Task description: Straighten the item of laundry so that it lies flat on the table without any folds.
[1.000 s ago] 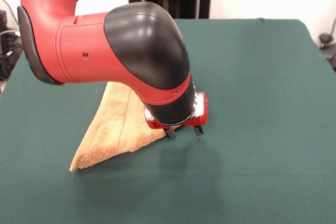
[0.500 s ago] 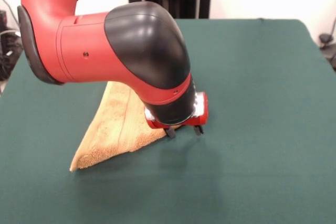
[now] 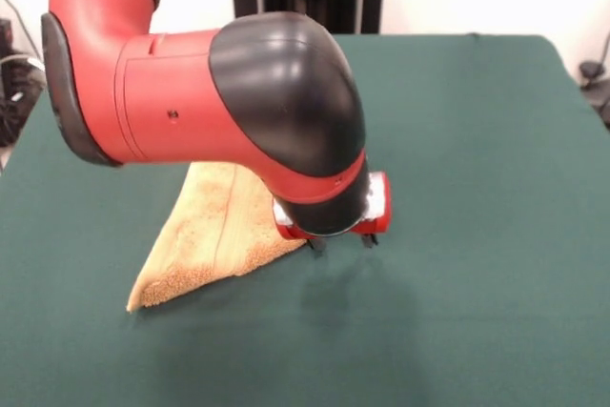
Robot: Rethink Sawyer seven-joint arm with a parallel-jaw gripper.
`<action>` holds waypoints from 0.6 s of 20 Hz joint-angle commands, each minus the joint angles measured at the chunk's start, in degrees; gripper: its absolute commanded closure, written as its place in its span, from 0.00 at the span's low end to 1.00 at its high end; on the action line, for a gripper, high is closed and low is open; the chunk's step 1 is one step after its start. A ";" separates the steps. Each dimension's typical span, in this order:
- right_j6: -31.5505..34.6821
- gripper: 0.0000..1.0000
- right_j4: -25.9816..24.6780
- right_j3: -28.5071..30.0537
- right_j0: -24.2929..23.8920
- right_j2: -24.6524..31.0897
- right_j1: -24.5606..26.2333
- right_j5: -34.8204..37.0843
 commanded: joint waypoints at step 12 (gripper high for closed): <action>-7.49 0.00 -7.36 -22.90 3.33 11.71 17.89 15.19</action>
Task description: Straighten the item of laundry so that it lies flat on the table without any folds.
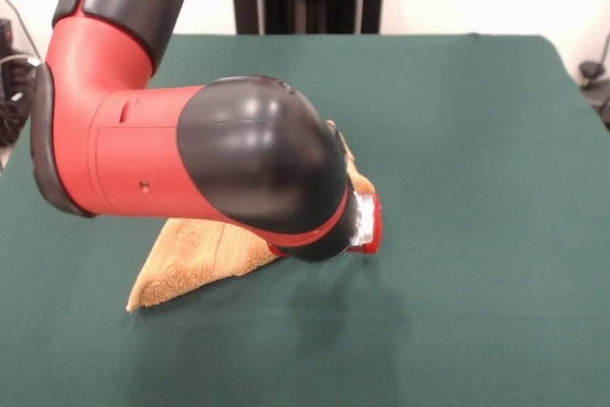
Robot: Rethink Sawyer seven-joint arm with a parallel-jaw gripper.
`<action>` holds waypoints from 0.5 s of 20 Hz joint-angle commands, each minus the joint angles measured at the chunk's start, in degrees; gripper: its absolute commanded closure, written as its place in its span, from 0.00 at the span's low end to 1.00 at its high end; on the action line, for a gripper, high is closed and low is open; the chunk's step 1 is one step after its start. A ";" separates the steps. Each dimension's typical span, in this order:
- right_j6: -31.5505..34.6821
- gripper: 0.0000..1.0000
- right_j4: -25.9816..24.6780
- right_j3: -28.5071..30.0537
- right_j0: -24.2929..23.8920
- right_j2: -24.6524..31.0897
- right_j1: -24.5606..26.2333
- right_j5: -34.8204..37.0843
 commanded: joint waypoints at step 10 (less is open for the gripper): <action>-7.37 0.00 -4.04 -0.39 2.01 3.15 7.42 -1.04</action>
